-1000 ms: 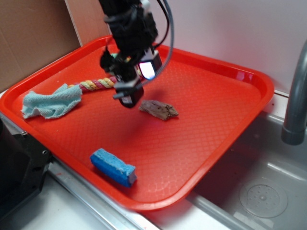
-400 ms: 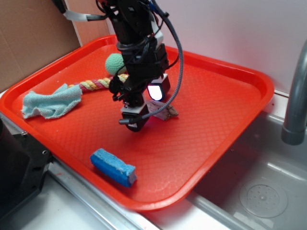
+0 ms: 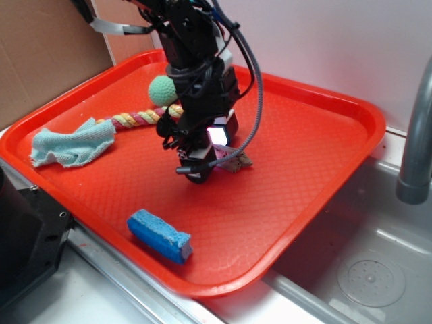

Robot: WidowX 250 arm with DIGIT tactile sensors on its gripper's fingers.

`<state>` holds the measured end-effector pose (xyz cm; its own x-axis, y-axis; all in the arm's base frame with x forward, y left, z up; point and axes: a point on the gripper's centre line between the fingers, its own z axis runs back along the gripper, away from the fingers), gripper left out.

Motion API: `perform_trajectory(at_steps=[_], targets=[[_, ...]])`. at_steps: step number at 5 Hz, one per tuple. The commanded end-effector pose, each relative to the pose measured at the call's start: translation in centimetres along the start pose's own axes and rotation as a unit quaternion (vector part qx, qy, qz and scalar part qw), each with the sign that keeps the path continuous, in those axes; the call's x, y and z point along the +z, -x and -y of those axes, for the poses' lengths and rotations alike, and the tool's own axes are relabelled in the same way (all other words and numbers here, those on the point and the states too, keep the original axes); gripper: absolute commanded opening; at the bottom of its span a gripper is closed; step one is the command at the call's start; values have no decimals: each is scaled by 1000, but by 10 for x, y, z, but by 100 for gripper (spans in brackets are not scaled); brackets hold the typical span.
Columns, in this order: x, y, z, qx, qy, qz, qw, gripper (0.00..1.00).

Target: Grab the wood chip.

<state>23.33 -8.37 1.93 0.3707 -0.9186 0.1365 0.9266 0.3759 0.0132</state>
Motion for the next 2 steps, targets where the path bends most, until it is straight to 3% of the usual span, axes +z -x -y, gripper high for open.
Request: perform_trajectory(at_steps=[1, 2], targets=[[30, 9, -8, 112, -39, -28, 993, 0], [72, 22, -22, 235, -39, -32, 971, 0]])
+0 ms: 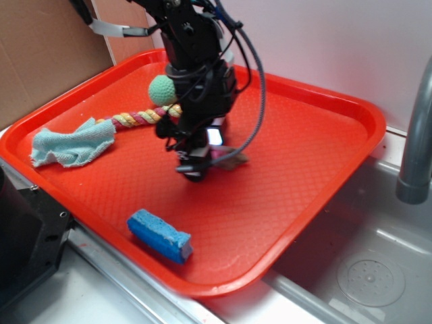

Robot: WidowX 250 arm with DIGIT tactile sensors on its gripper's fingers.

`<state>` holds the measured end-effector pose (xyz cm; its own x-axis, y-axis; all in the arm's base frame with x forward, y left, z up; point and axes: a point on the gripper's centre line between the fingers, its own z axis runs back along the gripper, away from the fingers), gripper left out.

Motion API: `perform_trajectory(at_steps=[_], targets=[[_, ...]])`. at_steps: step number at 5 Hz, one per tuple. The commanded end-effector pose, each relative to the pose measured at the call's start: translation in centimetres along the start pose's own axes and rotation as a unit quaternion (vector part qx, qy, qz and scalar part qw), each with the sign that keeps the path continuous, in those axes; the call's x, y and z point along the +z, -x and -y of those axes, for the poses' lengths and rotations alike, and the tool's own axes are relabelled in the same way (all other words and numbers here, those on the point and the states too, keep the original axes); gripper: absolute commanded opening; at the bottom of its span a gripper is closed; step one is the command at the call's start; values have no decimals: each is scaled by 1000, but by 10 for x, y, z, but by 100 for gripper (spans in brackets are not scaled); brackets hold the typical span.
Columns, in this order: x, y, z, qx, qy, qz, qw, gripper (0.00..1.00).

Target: Grab the wood chip.

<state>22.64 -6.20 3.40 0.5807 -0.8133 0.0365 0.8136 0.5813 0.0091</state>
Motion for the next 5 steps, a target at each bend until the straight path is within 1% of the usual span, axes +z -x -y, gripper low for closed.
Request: perform_trajectory(at_steps=[1, 2, 3, 4, 5], targets=[[93, 20, -29, 246, -1, 20, 969, 0], [126, 40, -20, 367, 20, 25, 930, 0], [153, 61, -3, 479, 10, 49, 877, 0], [168, 70, 13, 574, -16, 67, 816, 0], [166, 67, 17, 571, -30, 47, 819, 0]])
